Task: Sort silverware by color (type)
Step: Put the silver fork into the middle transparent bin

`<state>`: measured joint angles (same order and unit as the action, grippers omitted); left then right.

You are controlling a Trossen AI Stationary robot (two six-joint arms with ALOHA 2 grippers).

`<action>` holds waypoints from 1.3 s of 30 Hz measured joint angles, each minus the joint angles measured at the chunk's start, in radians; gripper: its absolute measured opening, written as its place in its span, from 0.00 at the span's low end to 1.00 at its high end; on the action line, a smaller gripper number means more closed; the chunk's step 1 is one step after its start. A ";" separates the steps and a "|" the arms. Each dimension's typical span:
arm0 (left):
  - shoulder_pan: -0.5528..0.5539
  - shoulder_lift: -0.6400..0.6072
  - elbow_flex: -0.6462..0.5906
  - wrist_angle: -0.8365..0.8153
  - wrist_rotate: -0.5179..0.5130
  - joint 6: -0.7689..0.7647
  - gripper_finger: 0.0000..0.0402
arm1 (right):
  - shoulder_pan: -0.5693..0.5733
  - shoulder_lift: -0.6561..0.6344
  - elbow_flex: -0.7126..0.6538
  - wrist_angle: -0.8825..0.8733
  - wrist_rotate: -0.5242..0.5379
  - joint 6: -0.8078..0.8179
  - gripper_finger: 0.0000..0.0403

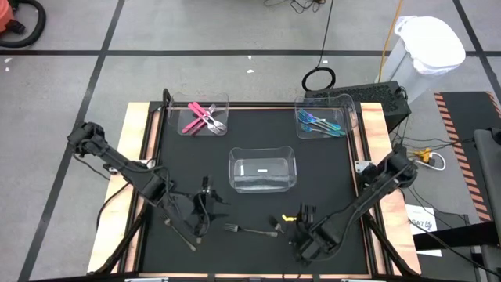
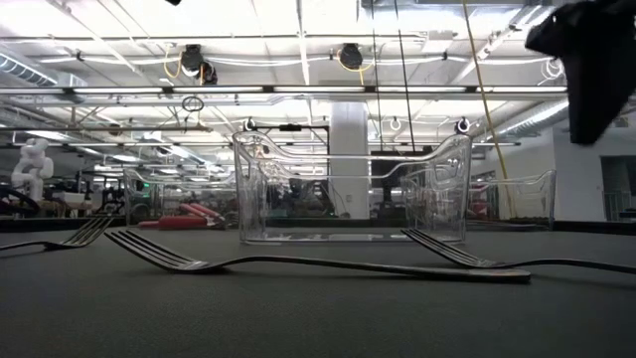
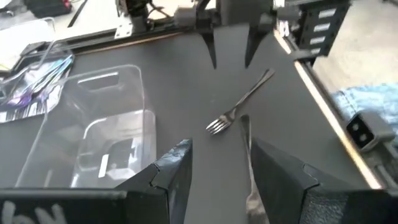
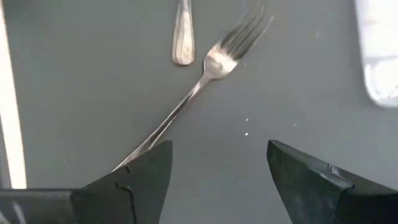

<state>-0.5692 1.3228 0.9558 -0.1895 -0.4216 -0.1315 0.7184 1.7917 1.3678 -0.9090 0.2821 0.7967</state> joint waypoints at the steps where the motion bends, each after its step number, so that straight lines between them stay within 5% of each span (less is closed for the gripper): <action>1: -0.007 0.000 0.000 0.007 -0.005 -0.012 0.41 | 0.003 0.012 0.000 0.002 0.000 0.021 0.63; 8: -0.056 0.013 0.000 0.013 -0.107 -0.093 0.41 | 0.007 0.074 0.000 0.052 0.038 0.108 0.63; 27: -0.075 0.085 0.000 0.055 -0.103 -0.098 0.41 | -0.012 0.190 0.000 0.163 0.043 0.118 0.63; 39: -0.074 0.085 0.000 0.055 -0.102 -0.098 0.41 | -0.030 0.189 0.000 0.135 0.000 0.131 0.32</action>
<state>-0.6437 1.4078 0.9558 -0.1344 -0.5232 -0.2295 0.6880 1.9812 1.3674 -0.7745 0.2817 0.9277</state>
